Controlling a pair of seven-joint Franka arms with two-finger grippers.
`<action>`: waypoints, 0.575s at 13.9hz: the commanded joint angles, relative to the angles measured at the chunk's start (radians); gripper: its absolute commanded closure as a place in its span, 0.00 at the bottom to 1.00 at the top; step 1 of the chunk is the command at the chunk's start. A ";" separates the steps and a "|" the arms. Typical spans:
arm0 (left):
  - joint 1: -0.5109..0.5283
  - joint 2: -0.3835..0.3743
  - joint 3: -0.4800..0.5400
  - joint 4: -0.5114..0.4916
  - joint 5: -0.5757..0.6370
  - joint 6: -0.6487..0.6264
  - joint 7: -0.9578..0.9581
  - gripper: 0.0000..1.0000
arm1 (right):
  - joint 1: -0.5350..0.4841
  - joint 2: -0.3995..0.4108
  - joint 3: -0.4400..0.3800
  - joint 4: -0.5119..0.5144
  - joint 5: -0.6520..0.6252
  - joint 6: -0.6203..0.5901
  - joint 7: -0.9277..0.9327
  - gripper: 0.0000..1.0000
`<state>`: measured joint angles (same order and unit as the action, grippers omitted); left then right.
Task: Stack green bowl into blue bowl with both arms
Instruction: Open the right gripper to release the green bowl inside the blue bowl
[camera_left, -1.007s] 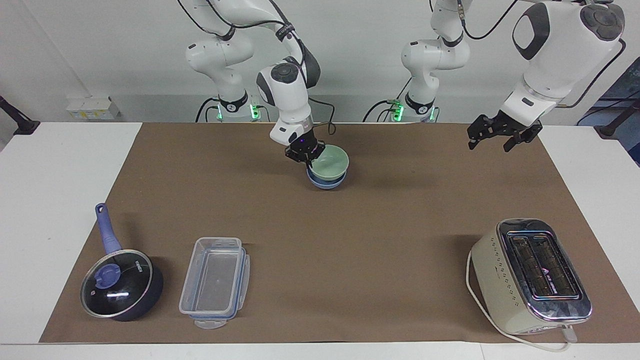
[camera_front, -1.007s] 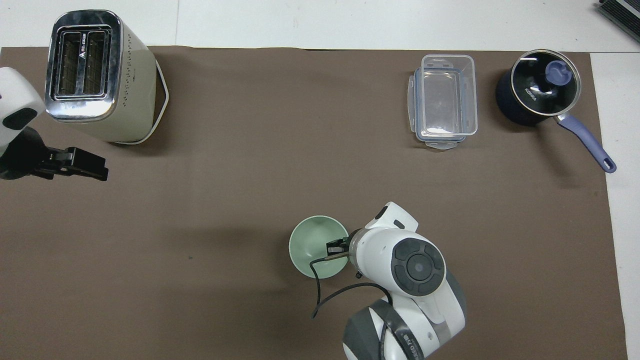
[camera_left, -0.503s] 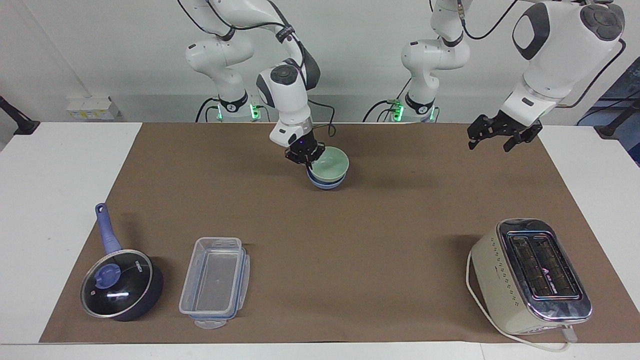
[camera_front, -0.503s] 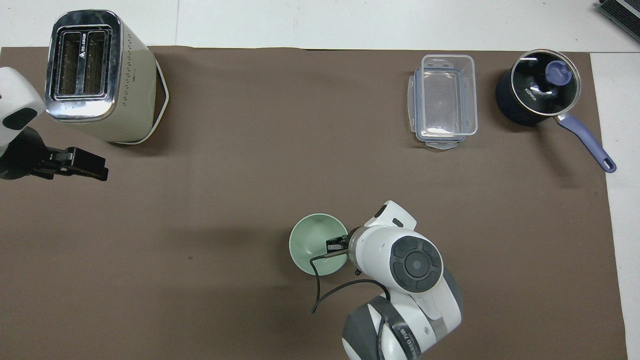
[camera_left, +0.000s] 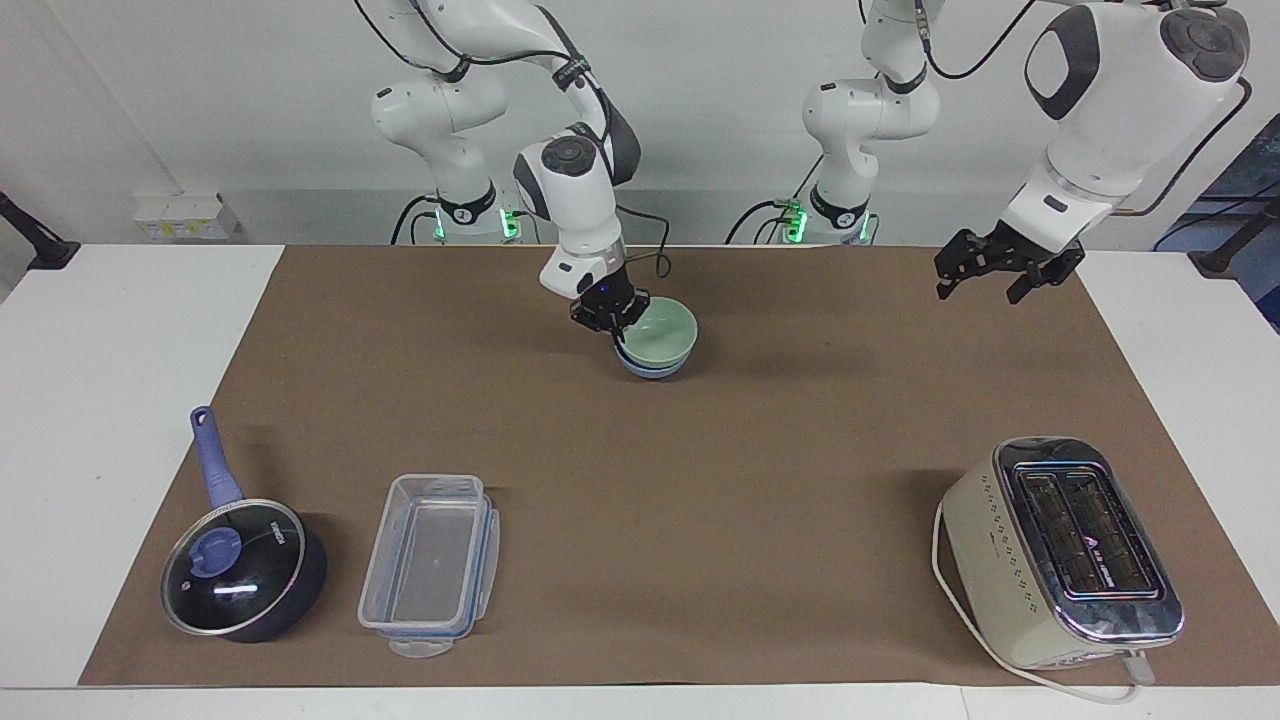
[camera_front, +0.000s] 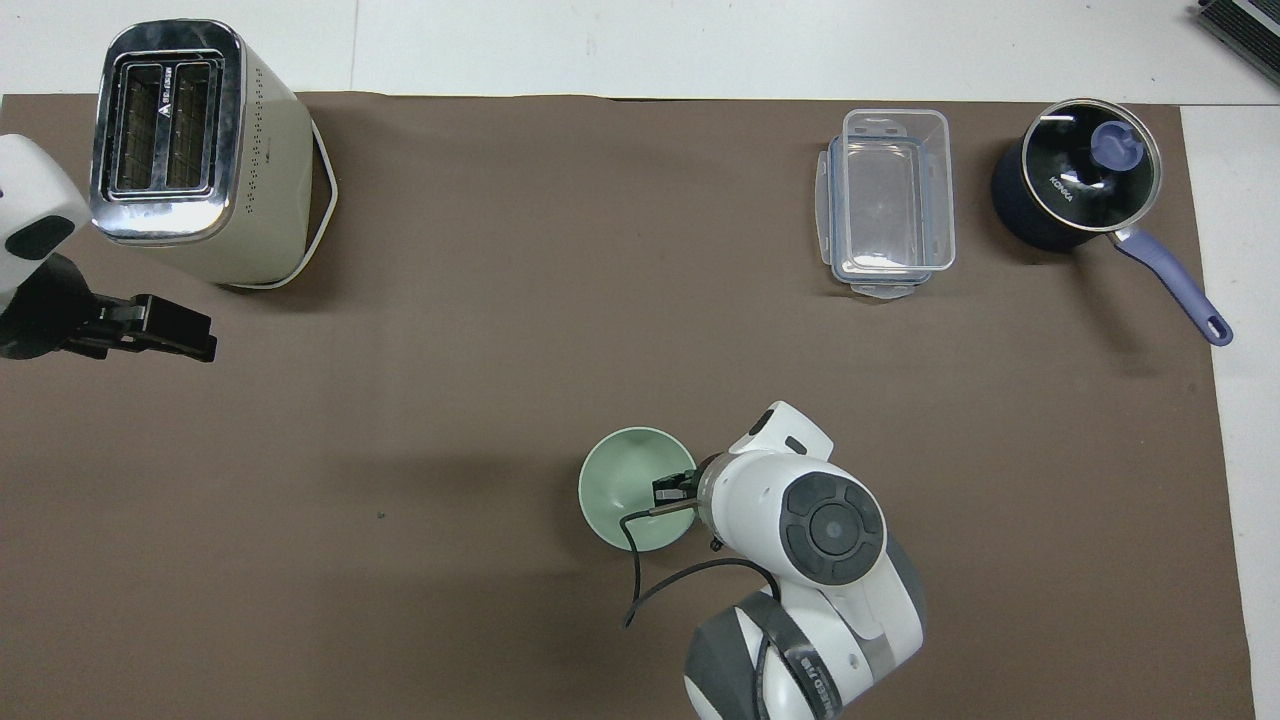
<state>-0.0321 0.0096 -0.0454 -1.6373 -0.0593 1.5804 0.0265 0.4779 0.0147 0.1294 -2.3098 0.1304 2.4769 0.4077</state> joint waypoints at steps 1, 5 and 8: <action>0.004 0.006 -0.007 0.017 0.019 -0.020 -0.016 0.00 | -0.005 0.008 -0.001 -0.019 -0.017 0.045 0.000 1.00; 0.004 0.006 -0.007 0.017 0.019 -0.020 -0.016 0.00 | -0.007 0.008 -0.001 -0.025 -0.043 0.050 0.000 1.00; 0.004 0.006 -0.007 0.019 0.019 -0.020 -0.016 0.00 | -0.009 0.008 -0.001 -0.020 -0.043 0.040 0.014 0.39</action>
<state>-0.0321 0.0096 -0.0454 -1.6373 -0.0593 1.5803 0.0263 0.4777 0.0259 0.1287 -2.3222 0.1107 2.4992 0.4077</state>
